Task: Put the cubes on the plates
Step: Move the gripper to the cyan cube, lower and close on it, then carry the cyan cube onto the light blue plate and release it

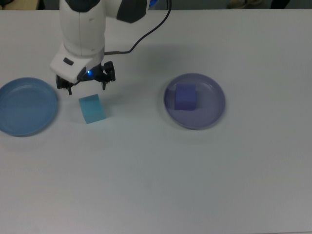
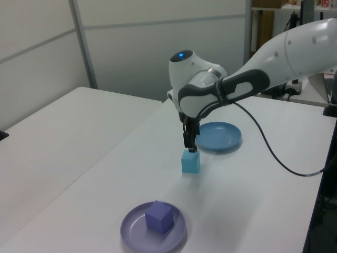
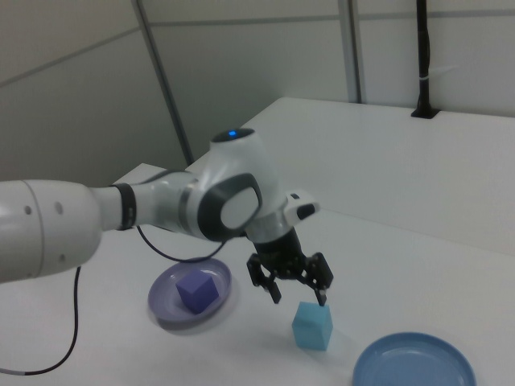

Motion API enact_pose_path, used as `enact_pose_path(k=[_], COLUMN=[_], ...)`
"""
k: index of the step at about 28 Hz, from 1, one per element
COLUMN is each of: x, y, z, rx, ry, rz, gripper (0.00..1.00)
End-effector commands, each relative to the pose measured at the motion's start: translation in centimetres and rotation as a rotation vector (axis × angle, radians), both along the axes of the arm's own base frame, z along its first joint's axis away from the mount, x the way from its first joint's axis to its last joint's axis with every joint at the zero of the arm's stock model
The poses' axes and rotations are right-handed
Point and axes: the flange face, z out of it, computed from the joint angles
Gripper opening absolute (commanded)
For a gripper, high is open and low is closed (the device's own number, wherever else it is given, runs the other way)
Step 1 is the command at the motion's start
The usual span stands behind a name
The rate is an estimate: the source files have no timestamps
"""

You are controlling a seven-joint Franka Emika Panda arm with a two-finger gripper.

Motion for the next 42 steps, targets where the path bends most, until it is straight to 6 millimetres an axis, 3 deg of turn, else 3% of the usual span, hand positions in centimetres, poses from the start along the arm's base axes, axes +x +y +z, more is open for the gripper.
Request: enact_pose_path(k=[1,3,10,11,12,13,17,18,25,26,31,32,37,42], x=[0.6,0.7,0.4,0.4,0.4,0.5,0.8,0.9,1.3,1.0,-0.5,-1.1,-2.8,-3.4], y=[-0.3,-1.0,-2.1,-2.4,-2.5,-2.4,-2.5,-2.5,-2.7,-3.5,-7.6,-9.9,-14.8,-17.9], z=[-3.7,-5.2,-7.1,-7.1,-7.0,-6.9,-6.5,-6.4,-4.3,-2.4,1.6,2.4,2.1,-1.0], rx=[0.014,0.015,0.023,0.031,0.053,0.065,0.117,0.128,0.188,0.198,0.233,0.234,0.215,0.194], ry=[0.013,0.027,0.054,0.053,0.046,0.043,0.019,0.004,-0.077,-0.103,-0.129,-0.135,-0.107,-0.069], rz=[0.052,0.049,0.027,0.017,-0.002,-0.01,-0.051,-0.063,-0.12,-0.138,-0.231,-0.273,-0.351,-0.416], gripper=[1.0,1.0,0.98,0.88,0.61,0.48,0.13,0.1,0.03,0.03,0.05,0.05,0.05,0.07])
